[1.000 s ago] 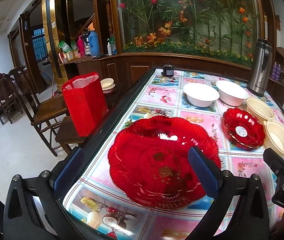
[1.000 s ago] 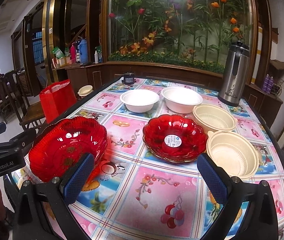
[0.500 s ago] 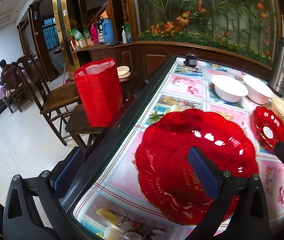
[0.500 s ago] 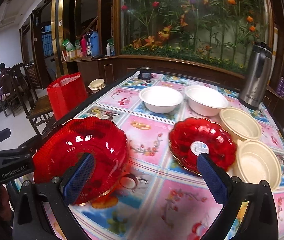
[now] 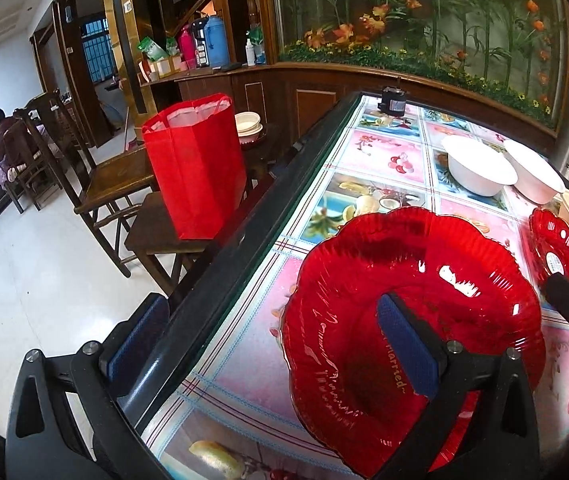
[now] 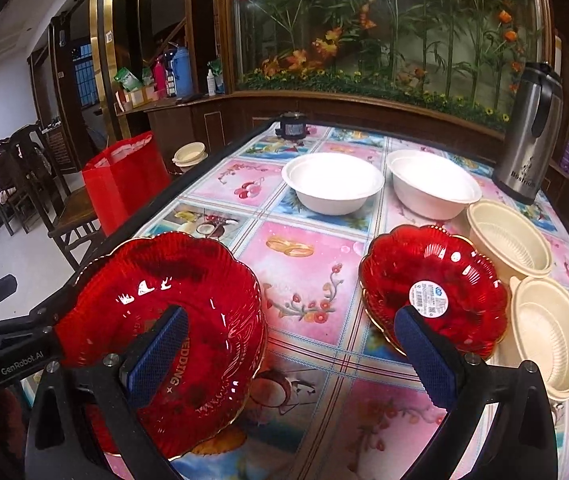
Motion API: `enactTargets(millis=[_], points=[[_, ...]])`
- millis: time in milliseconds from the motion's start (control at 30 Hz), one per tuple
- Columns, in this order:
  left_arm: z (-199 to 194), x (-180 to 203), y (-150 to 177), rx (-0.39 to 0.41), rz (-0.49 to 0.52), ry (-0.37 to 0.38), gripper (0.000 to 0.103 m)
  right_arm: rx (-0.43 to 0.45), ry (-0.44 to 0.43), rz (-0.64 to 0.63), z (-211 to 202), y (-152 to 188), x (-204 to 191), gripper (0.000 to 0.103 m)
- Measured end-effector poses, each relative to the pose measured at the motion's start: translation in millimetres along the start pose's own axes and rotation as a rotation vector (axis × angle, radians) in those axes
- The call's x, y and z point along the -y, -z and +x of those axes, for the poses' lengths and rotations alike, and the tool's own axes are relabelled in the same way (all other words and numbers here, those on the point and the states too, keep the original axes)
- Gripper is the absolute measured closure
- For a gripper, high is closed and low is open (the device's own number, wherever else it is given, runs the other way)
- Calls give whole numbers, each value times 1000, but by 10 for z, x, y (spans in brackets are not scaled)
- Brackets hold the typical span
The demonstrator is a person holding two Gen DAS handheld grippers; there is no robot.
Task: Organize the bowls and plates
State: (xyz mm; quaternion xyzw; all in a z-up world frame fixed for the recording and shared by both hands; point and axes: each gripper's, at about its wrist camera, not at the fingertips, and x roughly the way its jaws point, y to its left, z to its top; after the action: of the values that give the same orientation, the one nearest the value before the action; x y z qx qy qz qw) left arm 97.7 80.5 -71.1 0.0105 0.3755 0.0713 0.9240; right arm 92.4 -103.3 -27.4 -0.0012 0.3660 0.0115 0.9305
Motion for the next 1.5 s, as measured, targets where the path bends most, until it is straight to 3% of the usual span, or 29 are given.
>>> enactTargets(millis=[467,800,1033,1233,1367,1500], points=[[196,-6,23,-75,-8,35,0,-57,5,19,236,35,-23,1],[455,54,133,-215,-5,107,0,-129,-14,16,443,69,-100,1],[534,58,186,-244,-5,132,0,-179,-20,5,567,101,-159,2],[526,64,190,-240,11,144,0,-229,-32,-2,686,139,-215,12],[518,90,187,-234,25,154,0,-273,-43,1,780,172,-249,28],[507,152,175,-225,46,172,0,-248,-44,-8,762,174,-293,43]])
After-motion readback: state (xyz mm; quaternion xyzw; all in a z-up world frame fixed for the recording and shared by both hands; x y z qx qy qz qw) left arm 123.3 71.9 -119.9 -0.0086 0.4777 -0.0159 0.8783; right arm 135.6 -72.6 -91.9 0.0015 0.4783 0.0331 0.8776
